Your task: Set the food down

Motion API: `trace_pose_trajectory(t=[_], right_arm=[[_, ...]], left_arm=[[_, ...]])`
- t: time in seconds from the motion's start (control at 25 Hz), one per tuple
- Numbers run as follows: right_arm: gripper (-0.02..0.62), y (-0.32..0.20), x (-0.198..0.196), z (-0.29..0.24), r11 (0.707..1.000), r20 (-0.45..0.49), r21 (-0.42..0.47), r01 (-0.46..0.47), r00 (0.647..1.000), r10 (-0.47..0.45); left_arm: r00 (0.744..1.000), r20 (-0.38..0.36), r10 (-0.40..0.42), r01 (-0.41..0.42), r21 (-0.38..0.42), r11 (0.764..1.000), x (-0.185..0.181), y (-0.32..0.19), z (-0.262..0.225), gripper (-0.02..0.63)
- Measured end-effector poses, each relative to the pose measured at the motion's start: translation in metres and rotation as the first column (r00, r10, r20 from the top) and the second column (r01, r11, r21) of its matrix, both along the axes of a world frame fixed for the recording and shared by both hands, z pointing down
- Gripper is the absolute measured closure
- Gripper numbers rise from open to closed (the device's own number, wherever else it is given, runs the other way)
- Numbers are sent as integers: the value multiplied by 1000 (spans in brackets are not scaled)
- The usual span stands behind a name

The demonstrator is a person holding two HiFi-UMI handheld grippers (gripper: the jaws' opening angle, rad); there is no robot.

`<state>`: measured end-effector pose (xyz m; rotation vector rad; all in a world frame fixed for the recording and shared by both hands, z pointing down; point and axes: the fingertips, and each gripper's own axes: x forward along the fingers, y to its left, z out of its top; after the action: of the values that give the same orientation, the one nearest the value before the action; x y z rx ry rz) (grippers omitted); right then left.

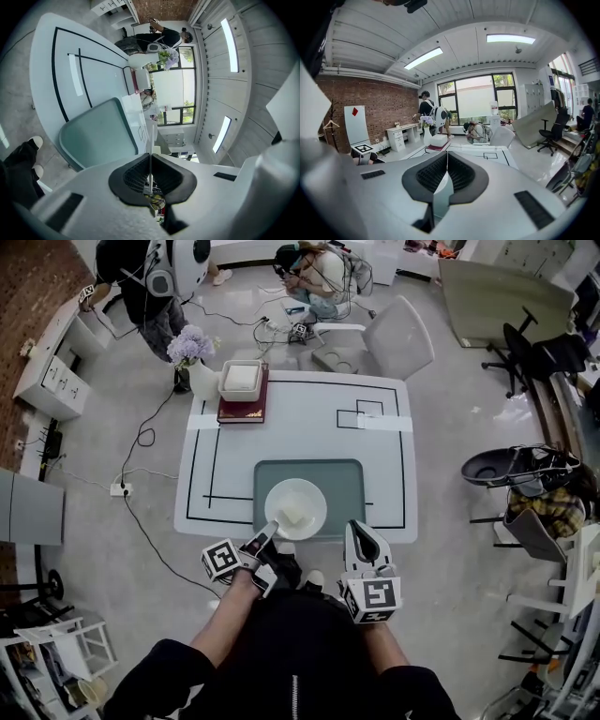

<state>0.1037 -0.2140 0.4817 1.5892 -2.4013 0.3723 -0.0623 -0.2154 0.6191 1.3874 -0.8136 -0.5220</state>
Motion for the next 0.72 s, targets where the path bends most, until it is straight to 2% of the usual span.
trace_pose_trajectory(t=[0.24, 0.72], right_arm=[[585, -18, -5, 4, 1000, -17, -23, -22, 1000, 21], [585, -30, 3, 17, 993, -49, -69, -98, 994, 95]], left_arm=[[995, 70, 71, -69, -35, 997, 2, -21, 31, 591], [981, 83, 177, -167, -115, 979, 27, -63, 76, 591]])
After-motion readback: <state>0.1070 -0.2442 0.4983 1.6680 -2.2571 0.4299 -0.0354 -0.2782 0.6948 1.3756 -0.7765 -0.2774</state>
